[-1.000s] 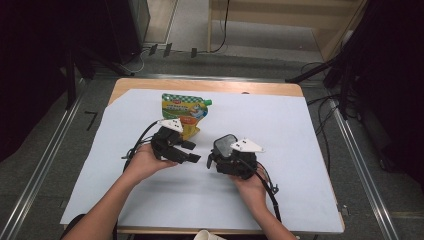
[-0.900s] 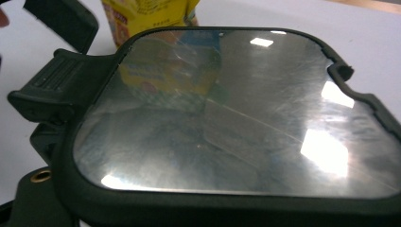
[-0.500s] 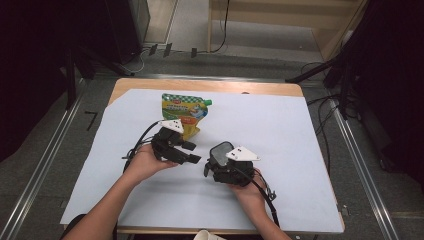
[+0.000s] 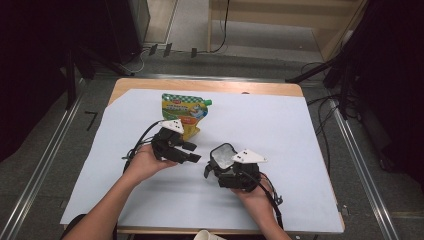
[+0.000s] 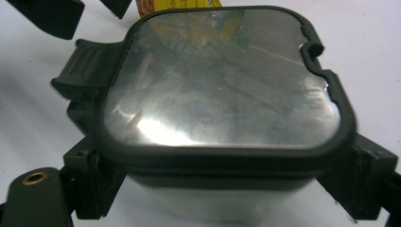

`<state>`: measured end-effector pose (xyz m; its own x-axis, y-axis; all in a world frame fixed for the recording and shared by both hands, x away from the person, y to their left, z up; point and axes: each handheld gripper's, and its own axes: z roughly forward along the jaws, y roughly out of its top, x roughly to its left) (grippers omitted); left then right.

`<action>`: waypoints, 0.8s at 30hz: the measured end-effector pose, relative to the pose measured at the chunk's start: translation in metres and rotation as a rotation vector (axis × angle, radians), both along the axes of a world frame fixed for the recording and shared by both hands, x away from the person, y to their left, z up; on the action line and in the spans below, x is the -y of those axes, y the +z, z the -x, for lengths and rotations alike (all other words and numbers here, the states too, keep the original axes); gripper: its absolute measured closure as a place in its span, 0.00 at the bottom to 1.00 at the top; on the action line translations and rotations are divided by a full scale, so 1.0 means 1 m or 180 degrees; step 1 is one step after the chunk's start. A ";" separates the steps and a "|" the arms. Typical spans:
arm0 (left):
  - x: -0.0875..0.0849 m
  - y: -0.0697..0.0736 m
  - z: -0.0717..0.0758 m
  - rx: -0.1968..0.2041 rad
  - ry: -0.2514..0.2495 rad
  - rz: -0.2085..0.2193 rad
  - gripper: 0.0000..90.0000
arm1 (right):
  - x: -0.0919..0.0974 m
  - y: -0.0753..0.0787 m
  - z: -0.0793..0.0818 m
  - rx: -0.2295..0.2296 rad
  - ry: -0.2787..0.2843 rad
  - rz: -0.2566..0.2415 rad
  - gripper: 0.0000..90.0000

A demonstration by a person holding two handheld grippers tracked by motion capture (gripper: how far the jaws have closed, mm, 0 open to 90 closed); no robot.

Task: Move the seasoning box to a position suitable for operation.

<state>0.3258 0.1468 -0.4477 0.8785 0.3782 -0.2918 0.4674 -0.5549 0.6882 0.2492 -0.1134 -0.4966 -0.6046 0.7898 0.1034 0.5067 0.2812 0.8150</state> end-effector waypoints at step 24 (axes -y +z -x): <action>0.011 -0.001 0.008 0.0007 -0.0102 -0.0008 0.98 | 0.051 0.029 0.024 -0.0012 0.0185 -0.0268 0.69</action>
<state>0.3175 0.1363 -0.4490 0.8909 0.3505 -0.2889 0.4478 -0.5712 0.6879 0.2255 -0.1644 -0.4678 -0.6485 0.7419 0.1701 0.4946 0.2408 0.8351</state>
